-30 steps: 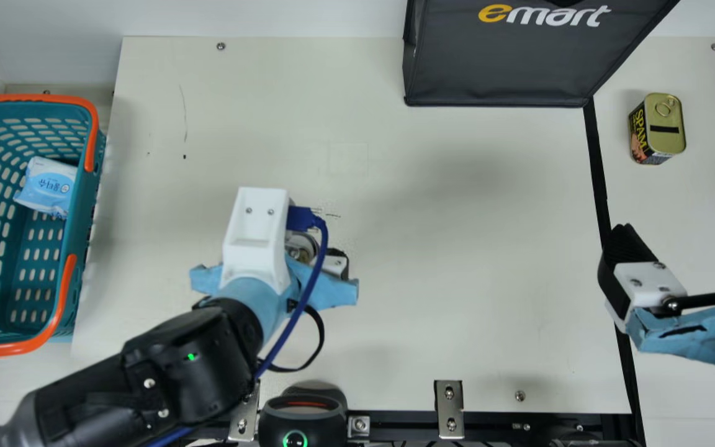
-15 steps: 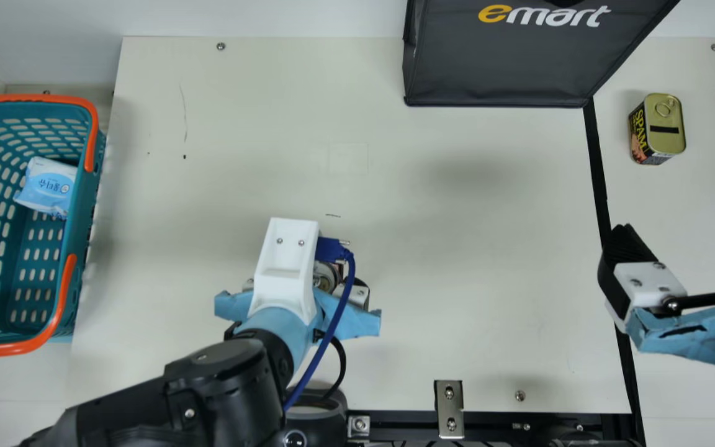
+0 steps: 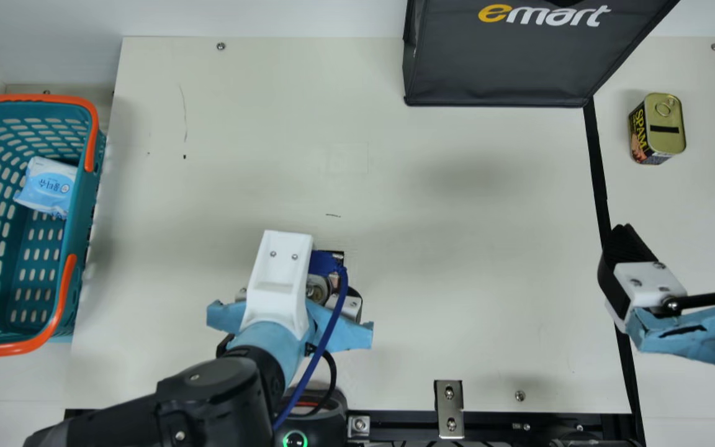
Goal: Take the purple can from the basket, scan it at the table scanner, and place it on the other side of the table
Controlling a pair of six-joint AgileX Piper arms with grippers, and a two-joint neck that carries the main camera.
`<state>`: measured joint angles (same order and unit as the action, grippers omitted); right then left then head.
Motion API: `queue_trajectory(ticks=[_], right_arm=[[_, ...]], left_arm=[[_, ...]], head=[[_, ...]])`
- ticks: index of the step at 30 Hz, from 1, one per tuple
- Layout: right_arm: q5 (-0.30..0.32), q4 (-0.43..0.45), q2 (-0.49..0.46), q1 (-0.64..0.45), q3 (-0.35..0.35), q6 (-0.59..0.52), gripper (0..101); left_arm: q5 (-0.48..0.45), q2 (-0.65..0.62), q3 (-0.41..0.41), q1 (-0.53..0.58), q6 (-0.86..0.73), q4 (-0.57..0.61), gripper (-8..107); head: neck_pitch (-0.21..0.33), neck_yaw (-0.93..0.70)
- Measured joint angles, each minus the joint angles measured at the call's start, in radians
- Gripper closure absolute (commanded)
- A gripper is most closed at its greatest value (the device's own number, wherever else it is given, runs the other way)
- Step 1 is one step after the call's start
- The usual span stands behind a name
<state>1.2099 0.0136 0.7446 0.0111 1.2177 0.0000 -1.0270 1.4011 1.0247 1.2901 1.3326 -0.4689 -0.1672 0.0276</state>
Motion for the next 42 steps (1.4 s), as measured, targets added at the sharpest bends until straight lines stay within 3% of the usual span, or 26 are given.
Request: queue_trajectory(ticks=[16,31,42], right_arm=[[0.000,0.000,0.000,0.000,0.000,0.000,6],[0.000,0.000,0.000,0.000,0.000,0.000,6],[0.000,0.000,0.000,0.000,0.000,0.000,6]], left_arm=[[0.054,0.030,0.034,-0.054,-0.063,-0.005,107],[0.155,0.204,0.225,-0.219,-0.344,0.083,107],[0.184,0.360,0.394,-0.277,-0.503,0.149,107]], head=[[-0.002,0.000],[0.000,0.000],[-0.002,0.000]])
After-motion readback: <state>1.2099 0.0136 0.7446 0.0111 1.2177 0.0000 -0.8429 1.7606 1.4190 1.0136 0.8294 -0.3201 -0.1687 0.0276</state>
